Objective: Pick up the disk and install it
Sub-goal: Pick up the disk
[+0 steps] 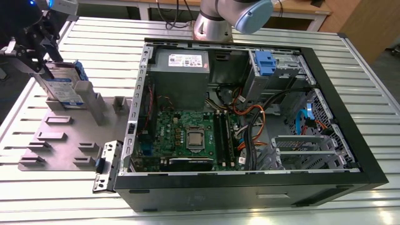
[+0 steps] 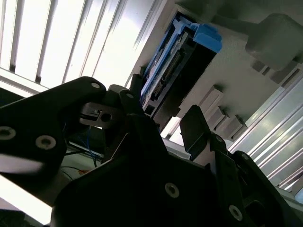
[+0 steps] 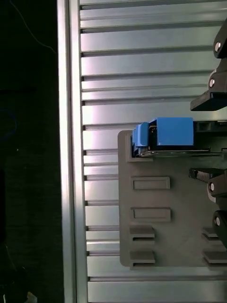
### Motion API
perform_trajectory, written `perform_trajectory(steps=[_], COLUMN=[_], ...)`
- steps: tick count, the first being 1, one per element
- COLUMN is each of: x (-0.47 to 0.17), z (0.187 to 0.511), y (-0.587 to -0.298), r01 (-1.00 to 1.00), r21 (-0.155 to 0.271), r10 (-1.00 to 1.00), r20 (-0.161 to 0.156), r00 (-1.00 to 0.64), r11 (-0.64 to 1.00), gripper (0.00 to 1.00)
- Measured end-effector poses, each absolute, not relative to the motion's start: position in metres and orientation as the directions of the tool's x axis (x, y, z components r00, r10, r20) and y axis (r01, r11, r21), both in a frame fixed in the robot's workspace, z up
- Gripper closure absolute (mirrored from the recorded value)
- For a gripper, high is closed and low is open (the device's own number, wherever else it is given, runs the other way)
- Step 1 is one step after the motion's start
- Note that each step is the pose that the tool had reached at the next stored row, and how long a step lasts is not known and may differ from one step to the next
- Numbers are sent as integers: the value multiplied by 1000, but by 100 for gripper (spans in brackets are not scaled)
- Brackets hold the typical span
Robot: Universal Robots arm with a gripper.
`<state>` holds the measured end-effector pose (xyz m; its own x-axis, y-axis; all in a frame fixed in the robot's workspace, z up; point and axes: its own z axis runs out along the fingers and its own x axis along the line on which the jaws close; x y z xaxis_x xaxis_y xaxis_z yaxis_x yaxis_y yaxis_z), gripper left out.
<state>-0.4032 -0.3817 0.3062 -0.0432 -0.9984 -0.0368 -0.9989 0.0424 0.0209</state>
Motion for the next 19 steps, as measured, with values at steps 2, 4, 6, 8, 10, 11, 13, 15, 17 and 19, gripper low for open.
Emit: perform_trajectory(steps=[2,4,6,8,10,11,13,15,17,19], x=[-403,-403,-403,-403,-403,-402,-402,-402,-402,-402], z=[305,304,304,304,304,304,304,304,304,304], y=[-381,-381,-381,-381,-381,-381,-381,-381,-381,-381], r01=[-999,-1000,-1000,-1000,-1000,-1000,-1000,-1000,-1000,-1000], r21=[21,21,21,21,21,21,21,21,21,21], r10=[-999,-999,-999,-999,-999,-999,-999,-999,-999,-999], r20=[-36,-36,-36,-37,-36,-36,-36,-36,-36,-36], r00=[-30,-21,-21,-21,-21,-21,-21,-21,-21,-21], r11=[30,21,20,20,20,20,20,20,20,20], gripper=[41,41,41,41,41,41,41,41,42,49])
